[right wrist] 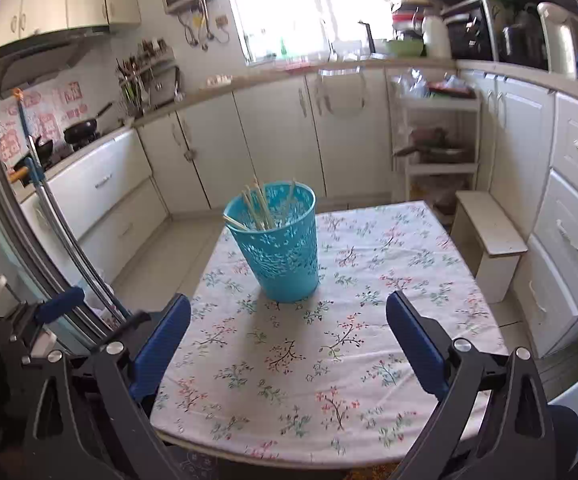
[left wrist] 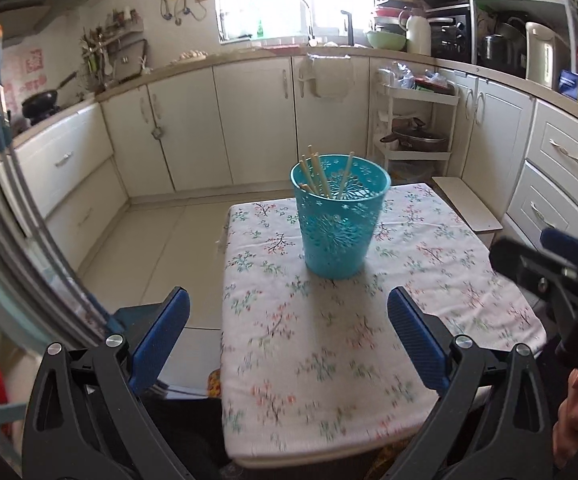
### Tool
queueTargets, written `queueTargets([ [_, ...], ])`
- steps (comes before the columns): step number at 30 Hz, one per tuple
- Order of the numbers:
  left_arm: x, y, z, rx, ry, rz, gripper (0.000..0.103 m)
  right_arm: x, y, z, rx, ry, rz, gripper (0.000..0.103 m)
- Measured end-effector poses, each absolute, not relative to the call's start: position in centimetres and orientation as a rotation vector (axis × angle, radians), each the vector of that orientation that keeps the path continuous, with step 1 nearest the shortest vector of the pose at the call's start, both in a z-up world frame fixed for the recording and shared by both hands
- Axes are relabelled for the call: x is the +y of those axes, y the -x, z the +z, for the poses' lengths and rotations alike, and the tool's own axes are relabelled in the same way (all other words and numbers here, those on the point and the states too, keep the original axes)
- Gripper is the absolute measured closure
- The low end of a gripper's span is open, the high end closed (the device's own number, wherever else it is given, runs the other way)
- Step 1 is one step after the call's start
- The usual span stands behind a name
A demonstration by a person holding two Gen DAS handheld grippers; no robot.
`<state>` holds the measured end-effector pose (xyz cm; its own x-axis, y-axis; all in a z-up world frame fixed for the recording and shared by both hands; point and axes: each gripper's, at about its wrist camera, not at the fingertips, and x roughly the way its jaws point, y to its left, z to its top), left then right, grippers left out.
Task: Organize utensils
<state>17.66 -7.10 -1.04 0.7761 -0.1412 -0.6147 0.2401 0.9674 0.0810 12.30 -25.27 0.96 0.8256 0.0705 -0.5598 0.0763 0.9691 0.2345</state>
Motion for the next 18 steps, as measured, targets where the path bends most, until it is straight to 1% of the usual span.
queueTargets([
  [4, -7.2, -13.9, 0.4, 0.639, -0.151, -0.216, 0.008, -24.6, -8.3, 2.9, 0.543, -0.249, -0.035, 0.008],
  [9, -6.0, -9.9, 1.5, 0.672, -0.106, -0.219, 0.008, -23.7, -4.5, 3.6, 0.532, -0.24, -0.065, 0.007],
  [13, -4.7, -7.4, 1.3, 0.72, -0.095, -0.211, 0.008, -22.3, -1.5, 3.6, 0.538, -0.272, -0.065, 0.007],
  [18, -2.5, -5.0, 0.2, 0.748, -0.075, -0.183, 0.008, -19.9, 1.6, 2.7, 0.552, -0.246, -0.07, 0.007],
])
